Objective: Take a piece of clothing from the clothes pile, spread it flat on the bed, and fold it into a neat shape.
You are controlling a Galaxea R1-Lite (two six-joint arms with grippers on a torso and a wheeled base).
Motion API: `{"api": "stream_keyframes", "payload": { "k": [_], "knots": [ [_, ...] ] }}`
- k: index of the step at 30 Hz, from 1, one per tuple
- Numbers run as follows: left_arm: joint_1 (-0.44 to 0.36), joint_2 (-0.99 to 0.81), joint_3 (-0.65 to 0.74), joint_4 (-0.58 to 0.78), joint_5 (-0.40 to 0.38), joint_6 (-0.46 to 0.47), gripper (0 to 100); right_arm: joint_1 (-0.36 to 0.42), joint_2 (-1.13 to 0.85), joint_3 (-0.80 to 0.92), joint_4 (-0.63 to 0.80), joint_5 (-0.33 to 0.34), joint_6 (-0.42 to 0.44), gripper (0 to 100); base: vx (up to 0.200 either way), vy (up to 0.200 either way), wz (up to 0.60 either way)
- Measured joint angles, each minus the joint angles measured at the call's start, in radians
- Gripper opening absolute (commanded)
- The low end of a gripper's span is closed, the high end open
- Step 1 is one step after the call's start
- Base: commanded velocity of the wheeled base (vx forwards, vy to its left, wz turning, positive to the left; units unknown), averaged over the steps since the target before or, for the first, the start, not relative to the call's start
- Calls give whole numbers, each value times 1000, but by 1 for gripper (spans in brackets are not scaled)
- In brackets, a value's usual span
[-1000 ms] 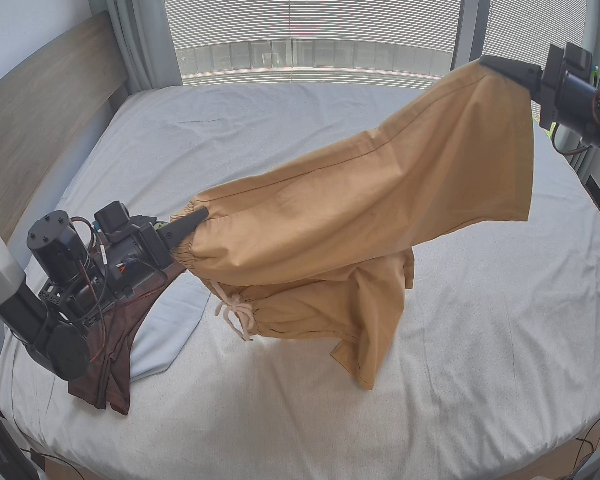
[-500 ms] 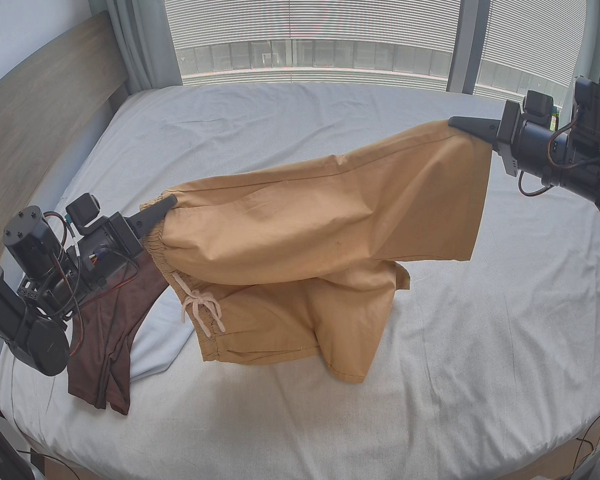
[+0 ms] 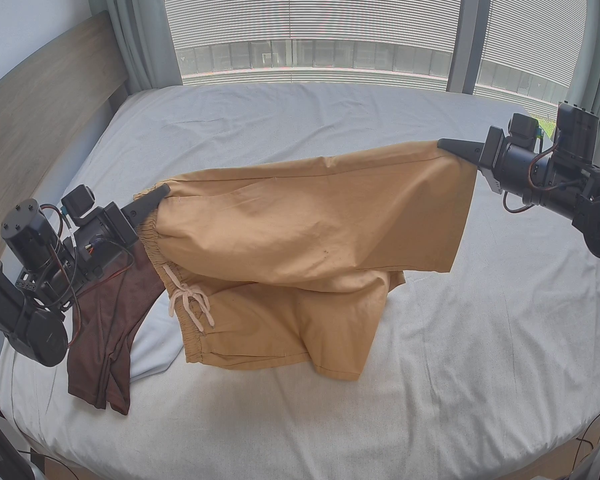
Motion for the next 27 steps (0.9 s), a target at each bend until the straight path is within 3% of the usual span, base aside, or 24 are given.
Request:
{"api": "stream_keyframes", "payload": {
  "k": [12,20,27],
  "knots": [
    [4,57,-94,0,26,6,0,1,76,8,-115,-5,2,0,0,0,0],
    [6,103,-127,-2,34,89,0,-4,133,-1,-158,-6,4,0,0,0,0],
    [-10,129,-153,-3,31,90,0,-17,166,-13,-173,-6,21,0,0,0,0]
  ]
}}
